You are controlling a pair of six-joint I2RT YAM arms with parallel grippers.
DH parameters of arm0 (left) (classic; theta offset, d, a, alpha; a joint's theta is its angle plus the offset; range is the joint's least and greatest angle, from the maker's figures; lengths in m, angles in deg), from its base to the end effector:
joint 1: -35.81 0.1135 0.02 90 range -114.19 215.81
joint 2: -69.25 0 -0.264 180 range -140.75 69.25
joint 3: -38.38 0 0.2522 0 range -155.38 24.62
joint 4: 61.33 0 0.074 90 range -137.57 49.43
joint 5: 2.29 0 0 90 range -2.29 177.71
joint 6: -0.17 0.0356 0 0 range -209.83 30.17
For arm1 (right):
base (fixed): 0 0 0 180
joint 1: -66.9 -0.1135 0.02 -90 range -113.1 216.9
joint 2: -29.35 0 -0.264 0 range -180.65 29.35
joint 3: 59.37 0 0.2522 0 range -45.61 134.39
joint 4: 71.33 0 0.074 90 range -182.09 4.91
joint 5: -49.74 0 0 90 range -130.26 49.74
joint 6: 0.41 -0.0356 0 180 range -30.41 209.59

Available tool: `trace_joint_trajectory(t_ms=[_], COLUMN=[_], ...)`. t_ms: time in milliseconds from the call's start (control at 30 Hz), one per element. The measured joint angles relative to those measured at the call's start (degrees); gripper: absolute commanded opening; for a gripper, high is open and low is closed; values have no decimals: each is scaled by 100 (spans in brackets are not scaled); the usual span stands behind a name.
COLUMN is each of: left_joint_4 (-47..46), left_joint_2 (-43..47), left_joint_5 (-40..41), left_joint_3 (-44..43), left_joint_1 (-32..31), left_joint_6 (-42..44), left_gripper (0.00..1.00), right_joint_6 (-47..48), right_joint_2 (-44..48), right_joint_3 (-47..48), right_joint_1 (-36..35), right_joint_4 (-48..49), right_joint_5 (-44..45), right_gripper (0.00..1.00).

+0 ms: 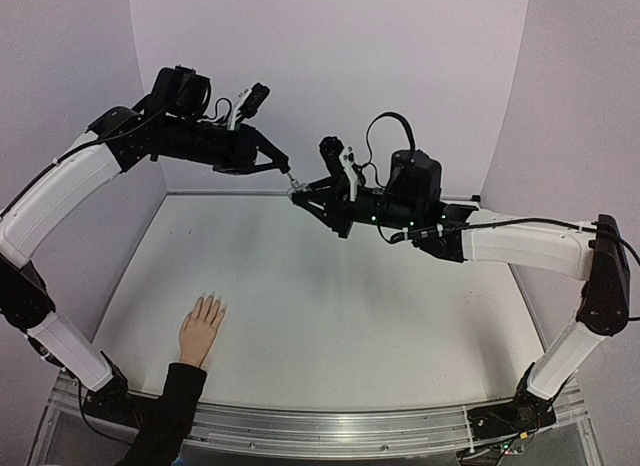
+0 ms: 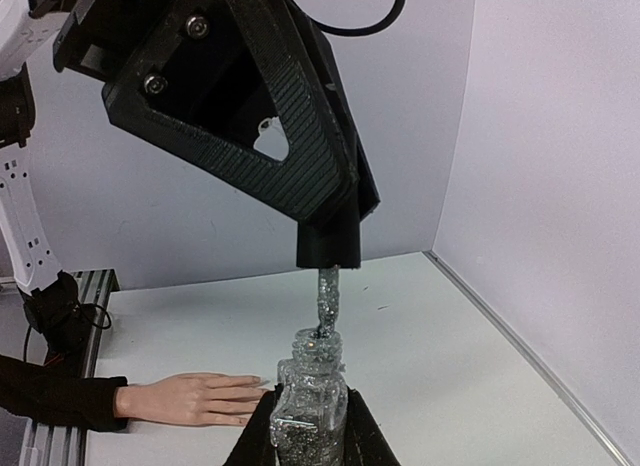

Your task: Paint the nails

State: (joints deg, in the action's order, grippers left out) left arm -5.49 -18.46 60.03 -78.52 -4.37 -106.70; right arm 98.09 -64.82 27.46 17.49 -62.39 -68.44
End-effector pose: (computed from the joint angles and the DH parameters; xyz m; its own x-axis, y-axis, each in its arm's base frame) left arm 0.2368 -0.2216 0.4530 -0.5858 0.1583 -0.7948 0.7509 0.4751 -0.4588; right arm 0.2440 0.3106 0.3475 0.1623 -0.0108 -0.9867 -0.9631 0.2158 -0.1608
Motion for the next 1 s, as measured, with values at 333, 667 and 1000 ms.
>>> trace_joint_trajectory(t_ms=[333,667,1000], left_joint_4=[9,15,-8], left_joint_2=[106,131,319], left_joint_5=[94,133,400], left_joint_3=[0,0,37], left_joint_1=[2,2,61], left_joint_6=[34,42,5], left_gripper=[0,0,0], right_joint_6=[-2,-2,-38], right_joint_2=[0,0,36], right_joint_3=[-12,-37,-478], right_joint_1=[0,0,0], right_joint_4=[33,44,297], right_joint_5=[0,0,61], right_gripper=[0,0,0])
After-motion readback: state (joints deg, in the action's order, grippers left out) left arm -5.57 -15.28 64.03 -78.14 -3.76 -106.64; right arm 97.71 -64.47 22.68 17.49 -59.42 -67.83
